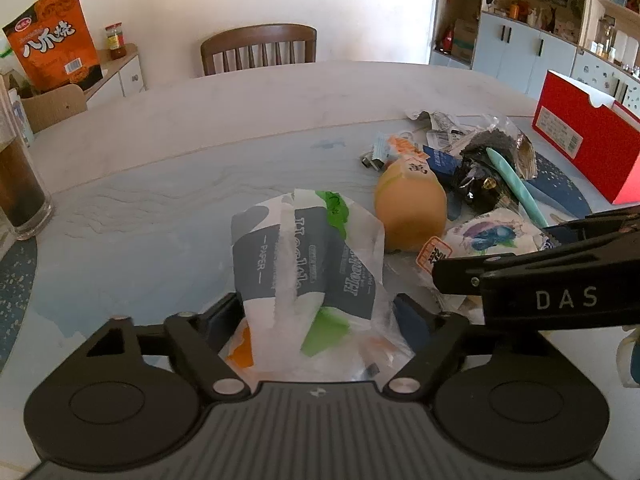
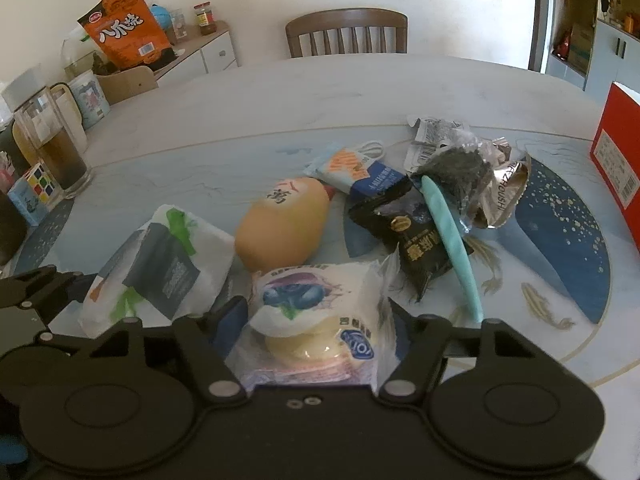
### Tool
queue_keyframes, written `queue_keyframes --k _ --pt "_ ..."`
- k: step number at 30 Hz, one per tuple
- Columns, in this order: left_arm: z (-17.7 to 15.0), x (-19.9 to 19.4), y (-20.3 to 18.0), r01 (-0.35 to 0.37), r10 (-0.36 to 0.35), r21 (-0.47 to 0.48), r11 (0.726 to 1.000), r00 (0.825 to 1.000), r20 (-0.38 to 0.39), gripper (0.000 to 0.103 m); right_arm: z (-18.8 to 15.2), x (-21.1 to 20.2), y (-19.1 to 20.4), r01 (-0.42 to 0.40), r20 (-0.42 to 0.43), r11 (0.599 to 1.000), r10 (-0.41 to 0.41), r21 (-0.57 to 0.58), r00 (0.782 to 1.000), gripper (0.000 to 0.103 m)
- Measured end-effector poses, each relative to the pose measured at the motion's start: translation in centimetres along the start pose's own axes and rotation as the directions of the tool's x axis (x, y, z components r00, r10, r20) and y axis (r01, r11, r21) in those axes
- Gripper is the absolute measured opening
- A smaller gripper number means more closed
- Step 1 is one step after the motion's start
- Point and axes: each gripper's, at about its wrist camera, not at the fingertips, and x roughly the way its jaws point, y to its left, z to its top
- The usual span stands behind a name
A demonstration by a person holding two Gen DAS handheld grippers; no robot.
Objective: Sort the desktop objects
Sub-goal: 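Grasp the white-green paper bag with the left tool while the right tool grasps the blueberry bun, then carry both held packages over the red shoebox with both tools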
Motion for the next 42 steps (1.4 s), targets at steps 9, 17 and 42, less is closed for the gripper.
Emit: queue_keyframes --k 9,17,42 --pt "0.4 -0.7 0.1 0.019 -0.019 -0.019 1.0 1.0 0.011 0.048 0.2 -0.6 -0.2 0.016 -0.001 1.0 -0.016 0.024 1.0 0.059" --pt "1.2 -2.3 0.0 0.031 -0.03 -0.028 0.999 0.999 0.032 0.046 0.5 -2.2 -0.4 0.018 0.014 0.999 -0.019 0.036 1.0 0.058" --pt "8.1 -6.0 -9.5 0.074 -0.079 0.062 0.995 0.995 0.068 0.046 2.4 -10.8 -8.5 0.041 0.148 0.995 -0.055 0.095 0.988 0.058"
